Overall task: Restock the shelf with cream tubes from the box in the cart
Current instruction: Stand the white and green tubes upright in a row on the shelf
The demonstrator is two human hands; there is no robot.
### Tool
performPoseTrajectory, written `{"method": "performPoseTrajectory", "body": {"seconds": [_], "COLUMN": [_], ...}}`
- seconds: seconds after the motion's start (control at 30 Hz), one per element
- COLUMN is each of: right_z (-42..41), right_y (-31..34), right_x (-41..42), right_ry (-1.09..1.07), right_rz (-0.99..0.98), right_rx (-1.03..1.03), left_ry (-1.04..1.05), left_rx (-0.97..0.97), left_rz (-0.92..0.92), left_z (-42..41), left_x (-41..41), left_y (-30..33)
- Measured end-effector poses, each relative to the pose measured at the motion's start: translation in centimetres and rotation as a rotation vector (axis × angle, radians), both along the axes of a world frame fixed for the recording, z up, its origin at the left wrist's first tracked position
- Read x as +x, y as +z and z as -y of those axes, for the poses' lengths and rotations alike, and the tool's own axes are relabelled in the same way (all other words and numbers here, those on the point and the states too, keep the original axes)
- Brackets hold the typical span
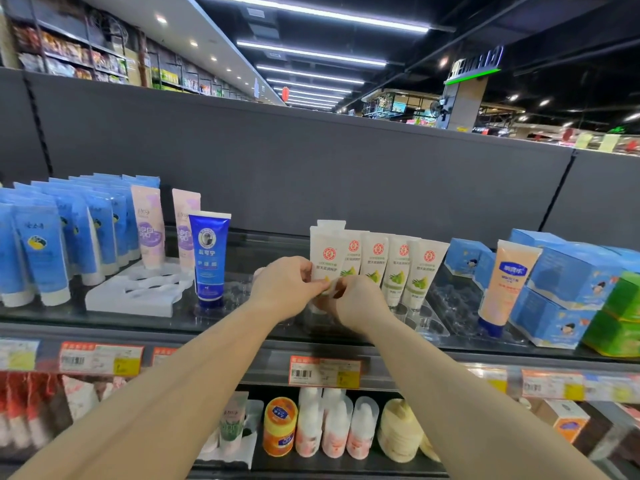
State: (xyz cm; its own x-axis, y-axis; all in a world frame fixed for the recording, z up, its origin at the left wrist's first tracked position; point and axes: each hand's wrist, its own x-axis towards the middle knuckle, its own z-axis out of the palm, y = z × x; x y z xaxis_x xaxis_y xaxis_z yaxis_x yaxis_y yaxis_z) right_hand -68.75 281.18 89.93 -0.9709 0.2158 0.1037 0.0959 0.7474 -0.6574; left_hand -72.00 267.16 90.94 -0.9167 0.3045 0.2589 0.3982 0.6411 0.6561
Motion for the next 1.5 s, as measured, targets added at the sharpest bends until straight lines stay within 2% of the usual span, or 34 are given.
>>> {"method": "performPoseTrajectory", "body": {"seconds": [0.23,0.3,0.4,0.47,0.6,0.73,0.83,0.93,1.13,1.23,1.37,1.5], "right_z": [0.2,0.0,-0.5,-0.9,0.0,4.4,10.8,20.0,43.7,53.8,63.6,69.0], "right_y": [0.6,0.8,1.3,1.4,0.3,-1.9,-3.3,-5.2,-10.9,-12.7,-13.9,-15.7], "right_x": [0.9,1.1,2.3,3.7,6.7,8.9,10.5,11.9,16.2,18.5,19.4,18.4], "right_ry": [0.046,0.059,0.074,0.064,0.065,0.162,0.303,0.425,0.681,0.768,0.808,0.841], "right_rz": [-0.024,-0.016,-0.055,-0.158,-0.382,-0.424,-0.467,-0.42,-0.145,-0.036,0.004,0.058], "right_rx": [-0.034,-0.013,0.014,0.051,0.312,0.492,0.606,0.634,0.538,0.507,0.522,0.521], "left_ry": [-0.027,-0.008,0.065,0.12,0.183,0.207,0.251,0.343,0.555,0.635,0.712,0.738], "left_rx": [0.136,0.117,0.057,0.015,-0.168,-0.366,-0.435,-0.528,-0.692,-0.725,-0.71,-0.701], "left_rz": [0.107,0.107,0.025,-0.06,-0.262,-0.322,-0.302,-0.227,0.022,0.105,0.175,0.221], "left_z": [0.2,0.4,1.1,1.9,4.2,8.0,14.3,23.6,47.7,57.1,66.1,71.6], "left_x": [0.3,0.9,2.6,4.1,7.4,10.7,13.0,15.9,25.2,29.8,32.0,31.5], "left_y": [-0.3,-0.3,-0.2,-0.3,-1.8,-3.4,-4.5,-6.3,-11.1,-12.4,-13.2,-15.2]}}
